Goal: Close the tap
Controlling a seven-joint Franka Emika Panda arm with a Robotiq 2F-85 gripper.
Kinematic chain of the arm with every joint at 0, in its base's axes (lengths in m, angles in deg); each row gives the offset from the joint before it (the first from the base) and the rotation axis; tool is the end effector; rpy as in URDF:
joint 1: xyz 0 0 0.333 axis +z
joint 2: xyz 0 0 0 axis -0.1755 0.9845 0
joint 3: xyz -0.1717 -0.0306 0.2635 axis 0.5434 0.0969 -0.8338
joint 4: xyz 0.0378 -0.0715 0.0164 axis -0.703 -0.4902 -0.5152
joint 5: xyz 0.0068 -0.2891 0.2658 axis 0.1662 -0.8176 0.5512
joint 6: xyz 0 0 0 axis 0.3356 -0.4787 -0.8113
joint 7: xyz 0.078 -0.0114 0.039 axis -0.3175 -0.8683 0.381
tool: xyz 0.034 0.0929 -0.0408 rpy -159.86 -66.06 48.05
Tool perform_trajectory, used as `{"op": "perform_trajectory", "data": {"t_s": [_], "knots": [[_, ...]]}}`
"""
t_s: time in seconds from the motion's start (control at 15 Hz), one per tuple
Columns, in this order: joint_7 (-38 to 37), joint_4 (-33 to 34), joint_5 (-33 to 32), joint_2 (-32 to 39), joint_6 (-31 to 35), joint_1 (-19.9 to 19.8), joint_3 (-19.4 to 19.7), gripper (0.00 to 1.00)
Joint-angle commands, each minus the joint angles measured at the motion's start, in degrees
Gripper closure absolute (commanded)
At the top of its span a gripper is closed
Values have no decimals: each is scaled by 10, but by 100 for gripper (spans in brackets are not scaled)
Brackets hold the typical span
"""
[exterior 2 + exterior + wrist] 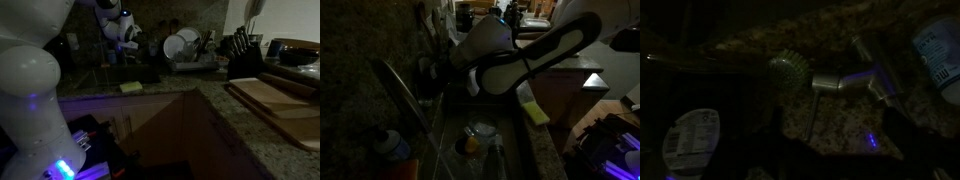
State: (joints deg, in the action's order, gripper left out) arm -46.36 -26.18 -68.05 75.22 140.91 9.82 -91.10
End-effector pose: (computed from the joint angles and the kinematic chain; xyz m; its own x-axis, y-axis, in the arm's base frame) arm 0.5986 0.4548 0.3257 0.5996 0.4310 0.6744 0.6784 -0.7207 -0.1426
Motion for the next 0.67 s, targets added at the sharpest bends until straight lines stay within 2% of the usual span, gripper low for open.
{"op": "perform_trajectory", "data": {"t_s": [0.0,0.07,0.2,0.27,0.33,0.53,0.6], "knots": [[2,3,4,1,-1,5,3,0],[1,3,4,-1,-1,6,3,0],[30,23,9,27,20,-15,-30,0],[30,37,-4,35,25,-1,-15,0],[43,63,-1,56,27,-8,-36,0],[53,124,-13,90,19,13,-27,0],[60,146,-11,107,15,9,-37,0]]}}
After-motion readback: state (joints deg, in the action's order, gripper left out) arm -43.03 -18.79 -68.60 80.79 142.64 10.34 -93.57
